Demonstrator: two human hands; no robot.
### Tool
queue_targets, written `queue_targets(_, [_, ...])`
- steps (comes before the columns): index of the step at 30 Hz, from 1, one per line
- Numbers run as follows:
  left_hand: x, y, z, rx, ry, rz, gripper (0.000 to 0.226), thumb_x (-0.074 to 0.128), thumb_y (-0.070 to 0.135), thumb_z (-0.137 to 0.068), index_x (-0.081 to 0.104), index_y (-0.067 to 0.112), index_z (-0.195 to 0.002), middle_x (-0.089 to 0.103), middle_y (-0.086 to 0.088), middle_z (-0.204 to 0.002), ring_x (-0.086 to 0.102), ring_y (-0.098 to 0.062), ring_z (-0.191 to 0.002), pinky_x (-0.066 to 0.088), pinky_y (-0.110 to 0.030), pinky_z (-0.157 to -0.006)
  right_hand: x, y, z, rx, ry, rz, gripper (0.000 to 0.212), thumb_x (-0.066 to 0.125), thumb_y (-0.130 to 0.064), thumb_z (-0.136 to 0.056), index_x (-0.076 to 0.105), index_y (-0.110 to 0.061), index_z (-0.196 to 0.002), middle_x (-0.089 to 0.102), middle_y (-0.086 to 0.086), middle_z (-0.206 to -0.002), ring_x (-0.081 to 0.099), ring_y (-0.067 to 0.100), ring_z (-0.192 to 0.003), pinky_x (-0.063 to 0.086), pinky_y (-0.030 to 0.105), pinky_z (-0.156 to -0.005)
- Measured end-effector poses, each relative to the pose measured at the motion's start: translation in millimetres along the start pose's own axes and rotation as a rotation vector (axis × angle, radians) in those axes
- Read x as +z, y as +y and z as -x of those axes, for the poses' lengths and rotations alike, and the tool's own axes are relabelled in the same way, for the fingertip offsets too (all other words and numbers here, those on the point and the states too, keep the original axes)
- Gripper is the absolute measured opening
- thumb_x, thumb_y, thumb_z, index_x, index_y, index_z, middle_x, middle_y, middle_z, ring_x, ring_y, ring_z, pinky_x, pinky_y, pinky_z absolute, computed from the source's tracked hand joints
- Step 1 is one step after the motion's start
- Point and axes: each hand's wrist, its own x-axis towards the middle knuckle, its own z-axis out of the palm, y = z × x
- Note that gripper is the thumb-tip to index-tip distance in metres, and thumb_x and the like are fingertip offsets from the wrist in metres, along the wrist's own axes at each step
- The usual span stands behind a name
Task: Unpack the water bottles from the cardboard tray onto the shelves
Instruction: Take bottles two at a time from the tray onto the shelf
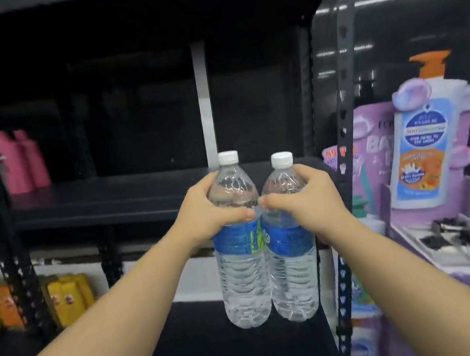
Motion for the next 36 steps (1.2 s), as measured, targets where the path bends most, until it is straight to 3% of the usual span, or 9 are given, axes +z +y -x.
queue_targets(7, [-31, 63, -87, 0.124, 0.056, -0.008, 0.057, 0.09, -0.004, -0.068, 0.068, 0.01, -0.119, 0.081, -0.004, -0.097, 0.078, -0.017, -0.091, 0.06, -0.028, -0.077, -5, -71, -97, -0.092, 0.012, -0.026, 0.038, 0.093, -0.03, -0.054, 0.077, -0.017, -0.086, 0.079, 0.001, -0.081, 0.078, 0.022, -0.079, 0.065, 0.053, -0.077])
queue_targets(12, [-59, 84, -152, 0.2, 0.094, -0.011, 0.059, 0.093, 0.007, -0.064, 0.069, 0.01, -0.117, 0.08, -0.01, -0.105, 0.077, -0.026, -0.101, 0.061, -0.039, -0.091, 6, -104, -159, -0.132, 0.017, -0.097, 0.033, 0.091, -0.021, -0.057, 0.077, -0.012, -0.085, 0.079, 0.009, -0.083, 0.078, 0.029, -0.08, 0.065, 0.051, -0.077])
queue_targets(18, [-79, 65, -217, 0.214, 0.089, -0.042, 0.057, 0.094, 0.014, -0.062, 0.071, 0.02, -0.115, 0.08, -0.003, -0.105, 0.077, -0.021, -0.1, 0.06, -0.045, -0.097, 28, -110, -210, -0.077, -0.003, -0.249, 0.034, 0.087, -0.008, -0.068, 0.075, 0.001, -0.098, 0.075, 0.016, -0.085, 0.074, 0.027, -0.071, 0.063, 0.042, -0.069])
queue_targets(24, [-85, 28, -255, 0.191, 0.081, -0.03, 0.062, 0.097, 0.029, -0.058, 0.071, 0.029, -0.115, 0.08, 0.004, -0.105, 0.076, -0.015, -0.1, 0.059, -0.046, -0.098, 48, -90, -241, -0.104, 0.068, -0.116, 0.034, 0.089, -0.017, -0.066, 0.075, -0.005, -0.094, 0.078, 0.018, -0.093, 0.077, 0.029, -0.081, 0.064, 0.056, -0.082])
queue_targets(27, [-83, 17, -263, 0.232, 0.066, -0.046, 0.067, 0.095, 0.032, -0.066, 0.065, 0.03, -0.125, 0.079, 0.007, -0.106, 0.075, -0.008, -0.099, 0.058, -0.039, -0.097, 50, -78, -252, -0.111, 0.121, -0.017, 0.038, 0.091, -0.034, -0.063, 0.075, -0.016, -0.092, 0.079, 0.006, -0.09, 0.077, 0.022, -0.082, 0.064, 0.051, -0.085])
queue_targets(30, [-74, 1, -261, 0.238, 0.096, -0.044, 0.071, 0.088, 0.046, -0.074, 0.054, 0.036, -0.135, 0.076, 0.016, -0.111, 0.072, 0.002, -0.099, 0.055, -0.034, -0.098, 52, -67, -249, -0.16, 0.141, 0.07, 0.047, 0.092, -0.045, -0.062, 0.069, -0.029, -0.099, 0.077, -0.011, -0.093, 0.075, 0.01, -0.088, 0.059, 0.038, -0.085])
queue_targets(33, [-62, -24, -251, 0.215, 0.092, -0.007, 0.066, 0.079, 0.061, -0.076, 0.044, 0.059, -0.132, 0.069, 0.031, -0.119, 0.067, 0.005, -0.112, 0.051, -0.035, -0.105, 57, -45, -231, -0.186, 0.129, 0.096, 0.076, 0.096, -0.044, -0.058, 0.056, -0.039, -0.123, 0.075, -0.019, -0.106, 0.071, -0.002, -0.097, 0.055, 0.027, -0.087])
queue_targets(36, [-53, -49, -242, 0.179, 0.059, 0.116, 0.053, 0.076, 0.049, -0.086, 0.047, 0.054, -0.131, 0.071, 0.025, -0.122, 0.068, -0.001, -0.115, 0.051, -0.044, -0.109, 59, -18, -211, -0.196, 0.109, 0.089, 0.099, 0.099, -0.035, -0.058, 0.043, -0.042, -0.139, 0.071, -0.025, -0.112, 0.07, -0.005, -0.102, 0.055, 0.026, -0.091])
